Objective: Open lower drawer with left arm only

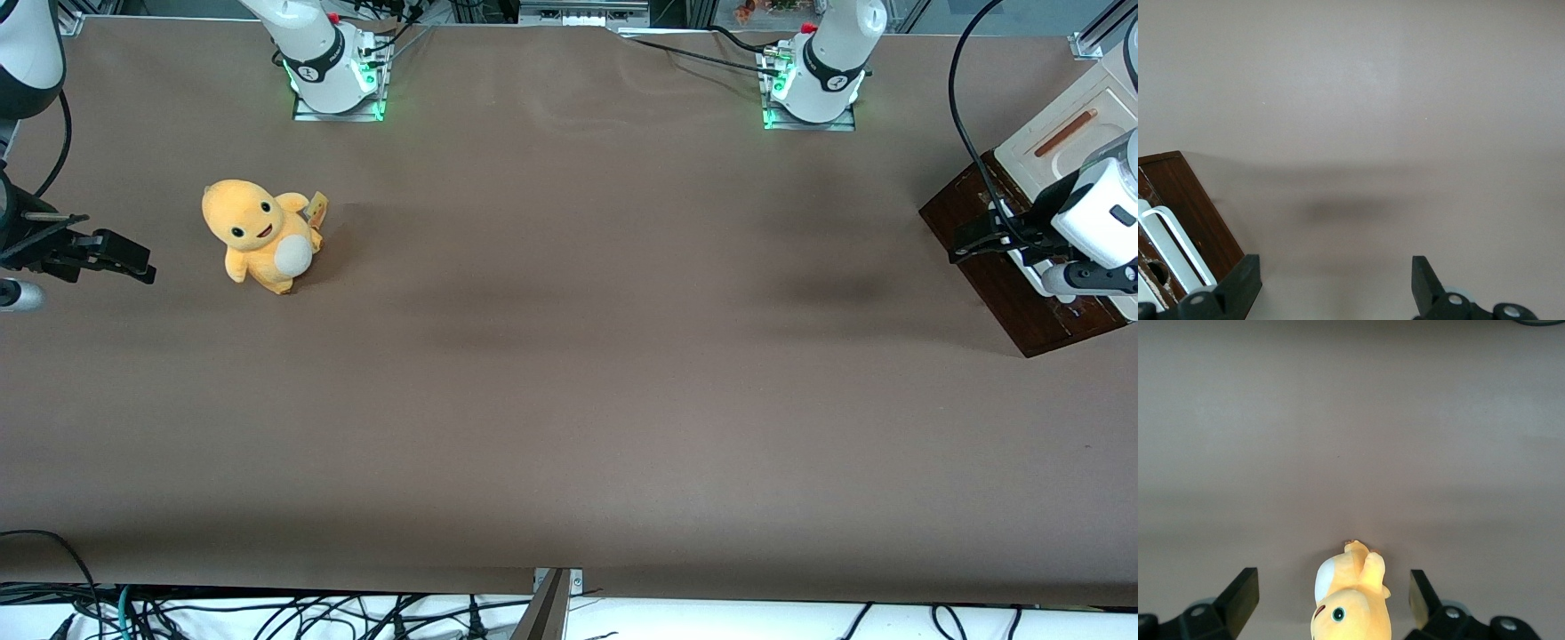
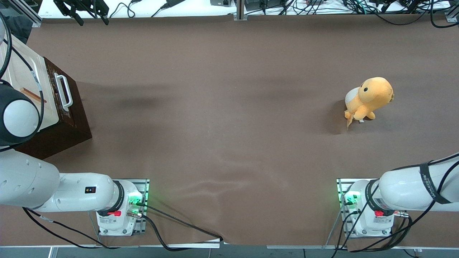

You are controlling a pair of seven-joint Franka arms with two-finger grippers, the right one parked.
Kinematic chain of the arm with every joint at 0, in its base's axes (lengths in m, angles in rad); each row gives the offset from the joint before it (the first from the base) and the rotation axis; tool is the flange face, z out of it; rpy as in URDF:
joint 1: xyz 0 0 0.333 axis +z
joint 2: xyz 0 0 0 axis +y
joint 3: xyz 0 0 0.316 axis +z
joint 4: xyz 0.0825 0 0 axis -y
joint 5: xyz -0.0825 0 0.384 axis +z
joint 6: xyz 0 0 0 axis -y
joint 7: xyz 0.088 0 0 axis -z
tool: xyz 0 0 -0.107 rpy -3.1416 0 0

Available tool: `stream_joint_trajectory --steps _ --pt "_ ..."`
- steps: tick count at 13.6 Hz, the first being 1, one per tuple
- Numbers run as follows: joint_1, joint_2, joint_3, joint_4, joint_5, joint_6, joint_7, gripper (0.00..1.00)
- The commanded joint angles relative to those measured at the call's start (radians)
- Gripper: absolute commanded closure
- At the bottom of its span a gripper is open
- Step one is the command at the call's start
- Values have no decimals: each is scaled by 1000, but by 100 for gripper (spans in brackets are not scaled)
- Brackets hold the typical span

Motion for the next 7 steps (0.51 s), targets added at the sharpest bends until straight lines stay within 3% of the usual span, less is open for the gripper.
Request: stream_joint_trajectory --steps 1,7 --pt "-1 -6 1 0 -6 0 3 0" --pt "-5 -6 0 0 -6 -3 2 0"
